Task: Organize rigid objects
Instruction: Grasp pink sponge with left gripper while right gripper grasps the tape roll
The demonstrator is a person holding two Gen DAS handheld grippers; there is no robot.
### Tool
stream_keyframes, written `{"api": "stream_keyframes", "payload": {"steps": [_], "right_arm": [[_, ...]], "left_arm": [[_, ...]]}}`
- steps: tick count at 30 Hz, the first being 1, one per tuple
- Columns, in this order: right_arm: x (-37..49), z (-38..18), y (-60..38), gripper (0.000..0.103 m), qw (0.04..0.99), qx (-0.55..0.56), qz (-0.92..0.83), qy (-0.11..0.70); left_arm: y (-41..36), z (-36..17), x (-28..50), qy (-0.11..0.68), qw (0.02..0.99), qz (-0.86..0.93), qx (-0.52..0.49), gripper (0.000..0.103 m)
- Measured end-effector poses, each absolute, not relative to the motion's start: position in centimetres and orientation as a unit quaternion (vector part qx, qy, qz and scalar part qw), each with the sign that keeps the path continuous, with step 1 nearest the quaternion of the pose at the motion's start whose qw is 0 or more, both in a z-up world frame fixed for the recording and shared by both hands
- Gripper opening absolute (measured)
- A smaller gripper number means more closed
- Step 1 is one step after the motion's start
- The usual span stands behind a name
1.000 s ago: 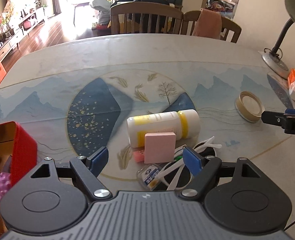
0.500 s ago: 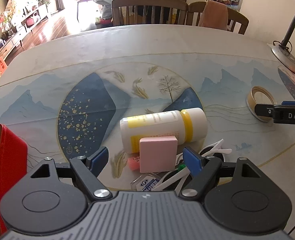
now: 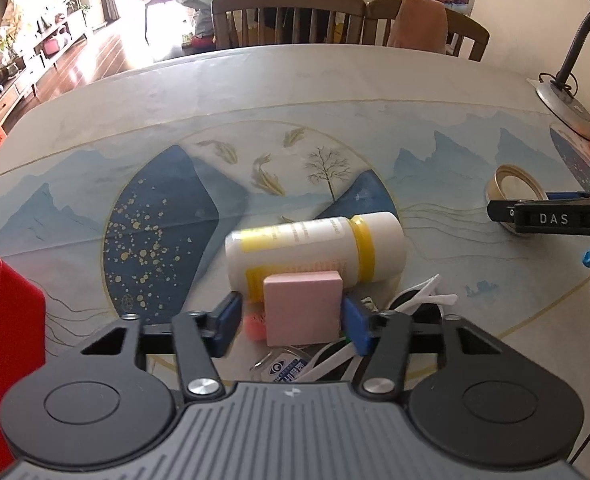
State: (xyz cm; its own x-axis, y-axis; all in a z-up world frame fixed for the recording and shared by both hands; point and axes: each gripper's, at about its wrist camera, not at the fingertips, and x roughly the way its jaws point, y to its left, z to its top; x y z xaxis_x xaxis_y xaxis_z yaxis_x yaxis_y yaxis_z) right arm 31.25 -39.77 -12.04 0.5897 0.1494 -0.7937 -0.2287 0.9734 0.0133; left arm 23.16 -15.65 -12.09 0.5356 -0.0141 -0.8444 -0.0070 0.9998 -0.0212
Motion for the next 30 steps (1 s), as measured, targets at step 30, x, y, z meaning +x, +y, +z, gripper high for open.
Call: {"api": "stream_keyframes", "payload": {"steps": [30], "right_arm": [[24.5,-6.3,-37.3,0.075,0.889,-0.035,0.168,0.424]], "left_arm": [[-12.8,-8.7,19.7,0.466,0.883,0.005,-0.046,0.04]]}}
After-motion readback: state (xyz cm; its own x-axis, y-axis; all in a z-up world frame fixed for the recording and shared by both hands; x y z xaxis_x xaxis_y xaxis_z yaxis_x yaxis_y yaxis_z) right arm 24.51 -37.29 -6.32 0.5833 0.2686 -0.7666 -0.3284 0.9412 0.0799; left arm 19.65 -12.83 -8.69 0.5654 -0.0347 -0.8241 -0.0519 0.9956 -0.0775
